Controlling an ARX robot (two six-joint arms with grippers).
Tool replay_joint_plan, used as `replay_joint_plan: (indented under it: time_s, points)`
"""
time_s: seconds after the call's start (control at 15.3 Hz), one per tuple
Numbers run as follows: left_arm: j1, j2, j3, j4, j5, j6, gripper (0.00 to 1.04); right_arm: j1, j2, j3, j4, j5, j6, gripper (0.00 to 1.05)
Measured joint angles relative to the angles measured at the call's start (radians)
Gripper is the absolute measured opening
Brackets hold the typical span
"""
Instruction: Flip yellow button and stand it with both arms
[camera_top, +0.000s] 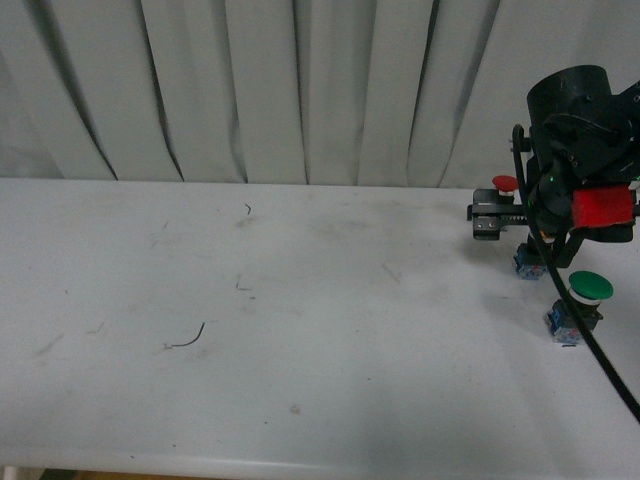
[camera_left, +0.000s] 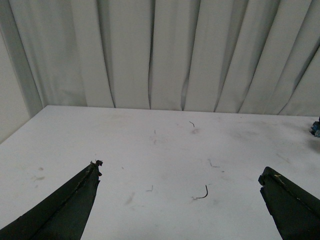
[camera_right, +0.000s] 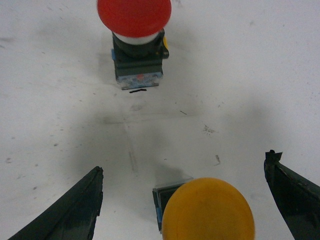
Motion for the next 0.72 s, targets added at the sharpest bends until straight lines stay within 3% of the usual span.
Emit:
replay_joint_plan:
  time_s: [0.46, 0.65, 0.72]
  points:
    - [0.0, 0.0, 0.0, 0.0, 0.0, 0.0, 0.98, -0.091, -0.539, -0.481, 0.317, -0.211, -0.026, 0.98]
    - [0.0, 0.0, 0.0, 0.0, 0.0, 0.0, 0.98, -0.05, -0.893, -0.769, 0.459, -0.337, -0.035, 0.96]
    - [0.0, 0.0, 0.0, 0.0, 0.0, 0.0, 0.98, -0.01, -1.043, -0.902, 0.603, -0.244, -0.086, 0.84]
